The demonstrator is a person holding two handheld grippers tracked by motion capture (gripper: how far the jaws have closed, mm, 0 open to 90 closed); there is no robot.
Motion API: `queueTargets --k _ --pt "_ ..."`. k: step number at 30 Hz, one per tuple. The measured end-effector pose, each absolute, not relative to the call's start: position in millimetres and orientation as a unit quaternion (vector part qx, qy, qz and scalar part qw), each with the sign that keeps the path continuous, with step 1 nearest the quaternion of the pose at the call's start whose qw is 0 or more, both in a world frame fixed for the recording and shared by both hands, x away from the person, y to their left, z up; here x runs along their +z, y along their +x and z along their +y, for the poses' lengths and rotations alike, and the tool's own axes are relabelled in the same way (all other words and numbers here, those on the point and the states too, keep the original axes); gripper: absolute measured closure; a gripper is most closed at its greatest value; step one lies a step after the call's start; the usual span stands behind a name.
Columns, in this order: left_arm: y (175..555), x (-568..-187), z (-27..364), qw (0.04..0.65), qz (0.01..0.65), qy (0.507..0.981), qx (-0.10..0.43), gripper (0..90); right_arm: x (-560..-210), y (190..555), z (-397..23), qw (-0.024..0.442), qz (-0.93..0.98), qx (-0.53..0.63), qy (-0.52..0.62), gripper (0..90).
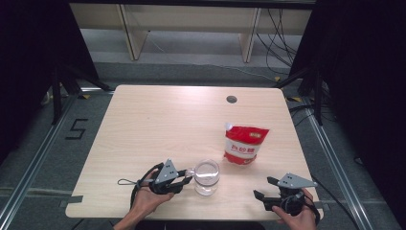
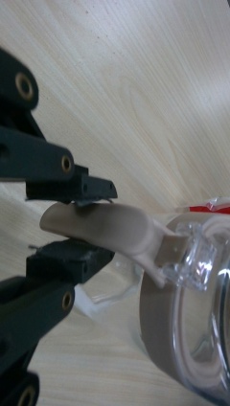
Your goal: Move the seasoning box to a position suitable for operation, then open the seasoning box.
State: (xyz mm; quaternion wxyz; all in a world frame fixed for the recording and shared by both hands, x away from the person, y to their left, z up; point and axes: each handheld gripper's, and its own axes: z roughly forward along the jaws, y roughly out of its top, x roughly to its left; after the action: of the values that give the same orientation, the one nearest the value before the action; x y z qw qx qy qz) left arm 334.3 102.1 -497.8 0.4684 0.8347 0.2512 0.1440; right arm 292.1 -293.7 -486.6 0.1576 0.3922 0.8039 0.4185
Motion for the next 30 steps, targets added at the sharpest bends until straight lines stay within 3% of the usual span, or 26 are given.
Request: queueTargets --k 2,4,6,11,15,25,30 --pt "332 -496 103 0.466 0.258 0.834 0.140 58.2 -487 293 -294 0.158 0.806 0.418 0.389 25.6" --pt "329 -493 106 0.466 0.272 0.830 0.141 43.1 -487 292 -294 0.158 0.805 0.416 0.392 25.6" --pt "327 -489 110 0.475 0.279 0.824 0.135 37.1 -487 292 -293 0.154 0.804 0.416 0.396 25.6" --pt "322 -475 116 0.491 0.293 0.811 0.124 29.6 -487 292 -294 0.155 0.807 0.414 0.391 25.2" --pt "317 -466 115 0.512 0.297 0.799 0.105 30.3 -486 291 -291 0.148 0.808 0.415 0.391 24.2" --pt "313 -446 118 0.545 0.261 0.788 0.116 69.4 -485 291 -289 0.153 0.800 0.434 0.385 17.8" --pt "319 -440 112 0.540 0.240 0.795 0.138 81.5 -483 288 -284 0.148 0.805 0.433 0.378 26.2"
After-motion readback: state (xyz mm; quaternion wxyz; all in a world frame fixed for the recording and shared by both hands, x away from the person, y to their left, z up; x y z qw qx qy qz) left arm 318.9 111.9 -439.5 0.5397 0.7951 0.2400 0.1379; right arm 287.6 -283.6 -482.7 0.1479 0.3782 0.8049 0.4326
